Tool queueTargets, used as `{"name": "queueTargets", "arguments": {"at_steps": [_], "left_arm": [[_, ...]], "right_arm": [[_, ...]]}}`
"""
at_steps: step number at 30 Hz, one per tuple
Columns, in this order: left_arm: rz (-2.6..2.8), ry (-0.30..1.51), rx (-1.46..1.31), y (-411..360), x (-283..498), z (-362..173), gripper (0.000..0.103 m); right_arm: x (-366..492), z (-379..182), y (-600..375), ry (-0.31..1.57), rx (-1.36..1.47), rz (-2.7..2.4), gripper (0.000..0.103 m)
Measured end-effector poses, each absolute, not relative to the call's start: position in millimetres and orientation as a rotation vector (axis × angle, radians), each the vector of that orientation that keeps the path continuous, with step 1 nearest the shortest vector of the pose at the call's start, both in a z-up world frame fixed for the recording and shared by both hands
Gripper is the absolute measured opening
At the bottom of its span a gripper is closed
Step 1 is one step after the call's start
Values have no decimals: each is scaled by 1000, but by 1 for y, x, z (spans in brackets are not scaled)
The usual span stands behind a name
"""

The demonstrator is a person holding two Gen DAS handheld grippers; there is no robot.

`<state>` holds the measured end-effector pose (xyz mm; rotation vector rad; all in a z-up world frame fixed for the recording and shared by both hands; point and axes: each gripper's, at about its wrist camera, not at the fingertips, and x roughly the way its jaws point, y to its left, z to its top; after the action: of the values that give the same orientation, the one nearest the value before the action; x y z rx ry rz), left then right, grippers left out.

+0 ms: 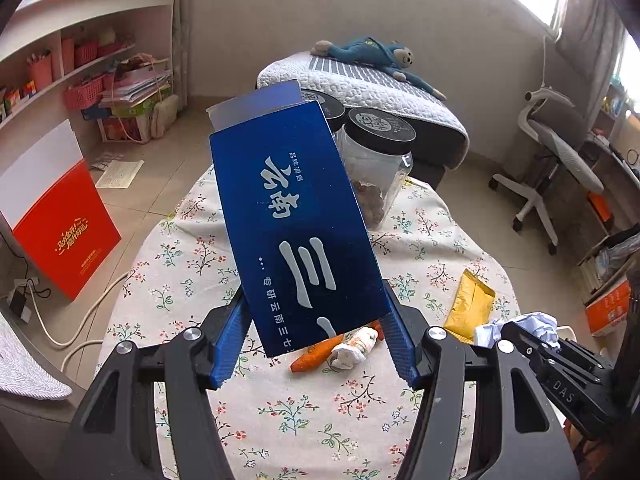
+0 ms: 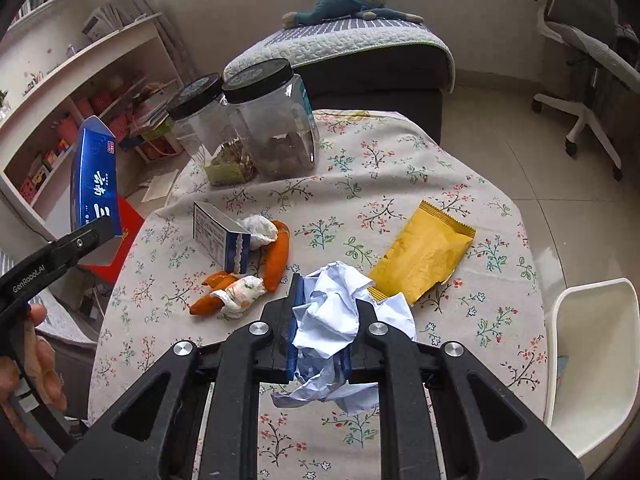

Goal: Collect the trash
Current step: 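Lift the blue box and crumpled paper and carry both toward the wastebasket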

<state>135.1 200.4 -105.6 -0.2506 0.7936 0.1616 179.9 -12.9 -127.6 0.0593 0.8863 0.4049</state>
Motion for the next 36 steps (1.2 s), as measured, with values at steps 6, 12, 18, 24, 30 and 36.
{"name": "queueTargets", "arguments": {"at_steps": [6,12,18,24,30,36], "left_arm": [[154,752,-212,186,132,-97,60],[165,687,-148,168,125,-88,61],[176,653,-113,151,123,-86,61],[162,609,-56,127,121,-82,61],[150,590,-45,113,121,-80,61],[126,584,-54,99,123,-76,61]], "right_arm": [[171,-102,-10,752,62,391,14],[165,-91,-17,671,57,326,14],[162,-86,-24,632,51,284,15],[160,-84,-30,610,33,245,15],[160,-82,-42,603,27,216,15],[158,-81,-55,601,24,194,15]]}}
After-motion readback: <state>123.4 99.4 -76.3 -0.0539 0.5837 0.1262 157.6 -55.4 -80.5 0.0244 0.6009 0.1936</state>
